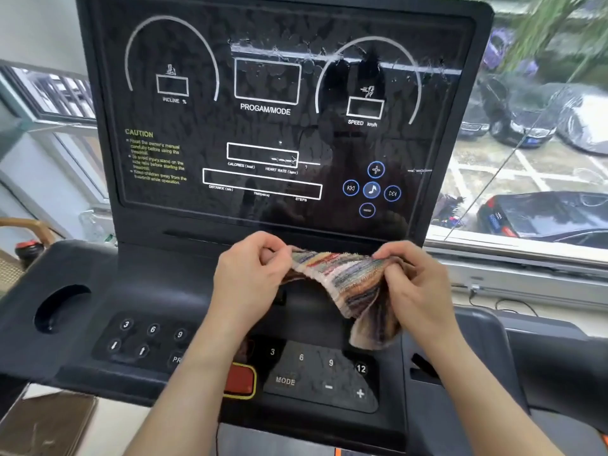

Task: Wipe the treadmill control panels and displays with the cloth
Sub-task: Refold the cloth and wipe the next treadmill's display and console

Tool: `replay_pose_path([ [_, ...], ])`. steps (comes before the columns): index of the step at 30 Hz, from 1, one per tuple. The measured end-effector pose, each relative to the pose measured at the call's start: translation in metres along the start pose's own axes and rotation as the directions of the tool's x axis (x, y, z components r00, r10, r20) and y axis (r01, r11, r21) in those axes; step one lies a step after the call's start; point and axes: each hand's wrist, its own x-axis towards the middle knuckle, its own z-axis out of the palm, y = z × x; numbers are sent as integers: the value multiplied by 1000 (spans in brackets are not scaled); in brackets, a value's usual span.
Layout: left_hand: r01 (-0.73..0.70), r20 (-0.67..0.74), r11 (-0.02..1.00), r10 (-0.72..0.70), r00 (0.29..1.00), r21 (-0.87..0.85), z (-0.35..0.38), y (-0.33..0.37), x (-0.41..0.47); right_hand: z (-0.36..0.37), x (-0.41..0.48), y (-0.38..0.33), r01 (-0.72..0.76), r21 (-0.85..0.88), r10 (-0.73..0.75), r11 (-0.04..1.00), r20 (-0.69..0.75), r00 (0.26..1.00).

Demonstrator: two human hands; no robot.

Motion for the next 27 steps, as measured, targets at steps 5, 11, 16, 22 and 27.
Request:
replay_pose_path([
  [5, -51, -147, 976, 83, 986, 213, 17, -9, 3, 25, -7, 11, 56, -336, -131, 940, -204, 970],
  [11, -280, -226, 834, 423, 877, 476, 29, -26, 12, 53, -22, 14, 178, -545, -212, 819, -1, 977],
  [16, -335, -127, 773, 468, 875, 540, 35, -25, -3, 73, -28, 3, 270, -710, -242, 650, 144, 960],
  [22, -88, -242, 791, 289, 926, 605, -10, -53, 17, 142, -11, -24, 425, -709, -333, 563, 277, 901],
  [27, -265, -123, 724, 435, 892, 637, 10, -35, 14, 106, -6, -12, 409, -732, -313, 546, 274, 909],
])
